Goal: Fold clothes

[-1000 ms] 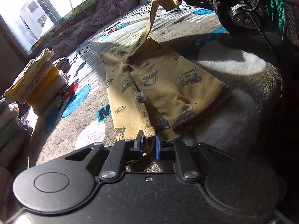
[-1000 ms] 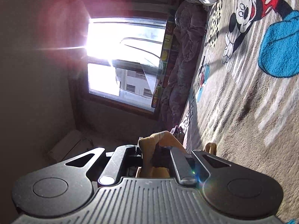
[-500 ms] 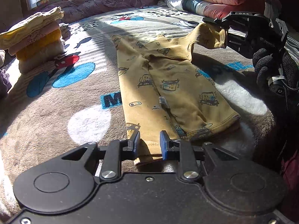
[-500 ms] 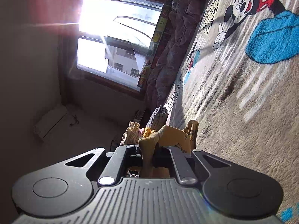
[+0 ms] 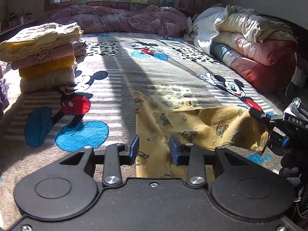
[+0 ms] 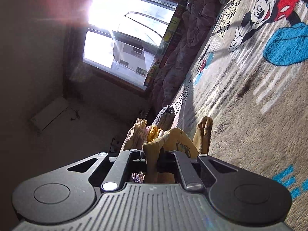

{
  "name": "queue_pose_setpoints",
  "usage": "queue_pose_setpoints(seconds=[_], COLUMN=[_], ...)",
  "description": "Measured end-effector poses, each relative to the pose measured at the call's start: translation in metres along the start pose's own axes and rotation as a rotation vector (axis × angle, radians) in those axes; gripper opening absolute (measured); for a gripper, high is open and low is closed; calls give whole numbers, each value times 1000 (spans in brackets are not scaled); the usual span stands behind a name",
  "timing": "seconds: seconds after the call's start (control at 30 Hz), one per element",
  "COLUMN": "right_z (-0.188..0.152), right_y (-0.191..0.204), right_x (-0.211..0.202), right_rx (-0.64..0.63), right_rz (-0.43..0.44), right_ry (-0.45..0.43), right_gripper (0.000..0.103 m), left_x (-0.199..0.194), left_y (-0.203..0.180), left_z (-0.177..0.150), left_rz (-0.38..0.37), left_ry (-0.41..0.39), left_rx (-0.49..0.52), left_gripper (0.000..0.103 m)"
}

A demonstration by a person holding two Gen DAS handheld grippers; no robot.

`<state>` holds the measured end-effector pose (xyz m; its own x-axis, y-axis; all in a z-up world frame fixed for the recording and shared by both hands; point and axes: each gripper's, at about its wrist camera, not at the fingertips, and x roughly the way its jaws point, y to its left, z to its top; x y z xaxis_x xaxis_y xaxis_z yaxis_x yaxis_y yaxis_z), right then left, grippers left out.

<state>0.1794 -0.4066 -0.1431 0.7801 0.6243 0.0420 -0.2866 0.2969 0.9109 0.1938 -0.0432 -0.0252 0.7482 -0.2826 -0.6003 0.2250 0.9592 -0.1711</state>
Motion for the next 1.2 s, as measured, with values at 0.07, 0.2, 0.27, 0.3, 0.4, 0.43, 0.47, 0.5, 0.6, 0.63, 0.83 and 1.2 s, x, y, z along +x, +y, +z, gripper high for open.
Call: queue_pose_setpoints(seconds=[0.07, 0.2, 0.27, 0.3, 0.4, 0.43, 0.47, 0.5, 0.6, 0.63, 0.83, 1.2], right_z=[0, 6, 8, 9, 9, 9, 9, 9, 11, 12, 16, 19], right_y=[-2, -6, -7, -7, -8, -8, -8, -8, -6, -5, 2, -4], right_x=[1, 11, 15, 17, 25, 26, 28, 30, 31, 31, 22, 14], right_rx=[-2, -14, -20, -22, -24, -24, -25, -26, -25, -24, -25, -11], right_rz=[-3, -7, 0, 0, 3, 5, 7, 9, 35, 46, 106, 57], right_ry=[8, 48, 63, 71, 97, 105, 113, 121, 124, 120, 67, 35], right_gripper=[10, 10, 10, 10, 10, 10, 10, 10, 10, 10, 10, 10], left_x=[24, 72, 90, 96, 105, 108, 113, 119, 136, 139, 129, 107], left_y=[11, 23, 27, 30, 37, 37, 36, 35, 32, 32, 38, 59], left_z=[20, 39, 43, 45, 49, 50, 50, 50, 50, 50, 51, 37], left_rz=[-35, -30, -11, -11, -56, -58, -46, -33, 3, 17, 57, 80], left_ry=[11, 42, 52, 55, 54, 57, 71, 85, 127, 130, 53, 29], left_rx=[-60, -88, -92, -110, -169, -168, -157, -146, -114, -107, -105, -148], left_gripper=[33, 33, 33, 33, 33, 33, 33, 33, 2, 2, 1, 20])
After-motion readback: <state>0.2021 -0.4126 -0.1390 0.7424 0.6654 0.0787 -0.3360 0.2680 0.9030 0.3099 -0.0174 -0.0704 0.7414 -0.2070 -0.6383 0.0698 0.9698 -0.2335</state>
